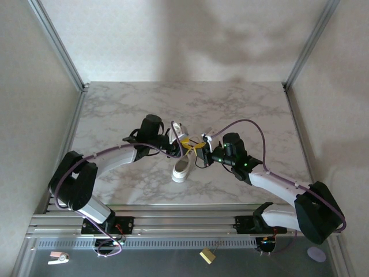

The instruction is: Tie the shoes

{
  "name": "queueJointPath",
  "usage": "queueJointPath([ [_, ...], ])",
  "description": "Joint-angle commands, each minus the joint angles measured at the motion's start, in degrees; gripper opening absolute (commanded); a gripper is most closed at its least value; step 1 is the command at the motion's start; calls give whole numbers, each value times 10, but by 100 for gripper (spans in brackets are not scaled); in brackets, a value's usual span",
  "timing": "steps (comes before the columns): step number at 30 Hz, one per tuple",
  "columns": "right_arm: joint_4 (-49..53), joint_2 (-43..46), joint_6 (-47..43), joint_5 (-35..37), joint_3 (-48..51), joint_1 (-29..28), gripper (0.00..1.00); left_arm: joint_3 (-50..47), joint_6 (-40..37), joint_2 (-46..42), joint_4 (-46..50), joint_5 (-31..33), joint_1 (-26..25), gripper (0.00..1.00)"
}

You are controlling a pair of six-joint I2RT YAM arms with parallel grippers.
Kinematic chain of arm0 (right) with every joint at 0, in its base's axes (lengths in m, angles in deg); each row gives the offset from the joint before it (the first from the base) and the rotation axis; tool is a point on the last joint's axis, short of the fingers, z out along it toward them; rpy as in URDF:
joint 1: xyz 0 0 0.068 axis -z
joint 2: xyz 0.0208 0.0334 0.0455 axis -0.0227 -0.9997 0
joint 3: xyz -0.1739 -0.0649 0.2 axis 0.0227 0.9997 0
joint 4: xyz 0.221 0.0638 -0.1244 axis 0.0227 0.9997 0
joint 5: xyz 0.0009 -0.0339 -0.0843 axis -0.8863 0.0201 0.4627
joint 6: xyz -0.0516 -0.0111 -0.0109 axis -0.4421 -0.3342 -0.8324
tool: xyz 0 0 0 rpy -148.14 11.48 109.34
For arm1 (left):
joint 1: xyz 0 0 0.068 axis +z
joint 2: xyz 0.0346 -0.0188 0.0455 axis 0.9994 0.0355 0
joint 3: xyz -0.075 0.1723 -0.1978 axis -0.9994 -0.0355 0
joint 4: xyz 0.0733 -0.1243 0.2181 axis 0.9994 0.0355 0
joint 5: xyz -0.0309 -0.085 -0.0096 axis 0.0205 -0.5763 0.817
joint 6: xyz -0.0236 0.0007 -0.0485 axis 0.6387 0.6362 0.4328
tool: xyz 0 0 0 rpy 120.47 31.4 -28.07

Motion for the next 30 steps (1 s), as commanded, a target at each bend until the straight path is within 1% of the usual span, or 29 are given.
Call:
queueJointPath([
  [1,9,10,-7,-6,-15,3,0,22,-31,13,31,-19,-3,39],
  [7,10,10,-5,-2,-16,3,0,36,-46,31,56,-40,-11,35],
  [9,9,9,-5,-5,-16,3,0,42,-44,37,59,-39,-13,33],
  [12,7,10,-4,-6,-15,3,0,54,-44,47,63,-41,-15,25],
  [14,6,10,-3,-4,-15,4,0,60,-48,53,68,-42,-20,19],
  [16,8,10,0,0,-14,3,0,66,-56,56,80,-43,-24,4],
  [17,11,11,0,3,-14,3,0,66,-57,57,81,-41,-24,0],
  [20,30,6,-4,18,-14,2,0,59,-58,52,78,-30,-23,0],
  [22,67,-11,-16,47,-21,-2,0,53,-55,48,72,-22,-22,0],
  [25,117,-47,-25,70,-41,-8,0,37,-34,39,42,0,-16,0],
  [28,139,-52,-23,90,-51,-15,3,32,-6,36,22,34,-14,0],
  [29,137,-43,-18,98,-48,-16,6,31,-3,35,21,38,-14,0],
  [30,129,-30,-10,112,-41,-15,14,30,2,35,18,41,-14,0],
])
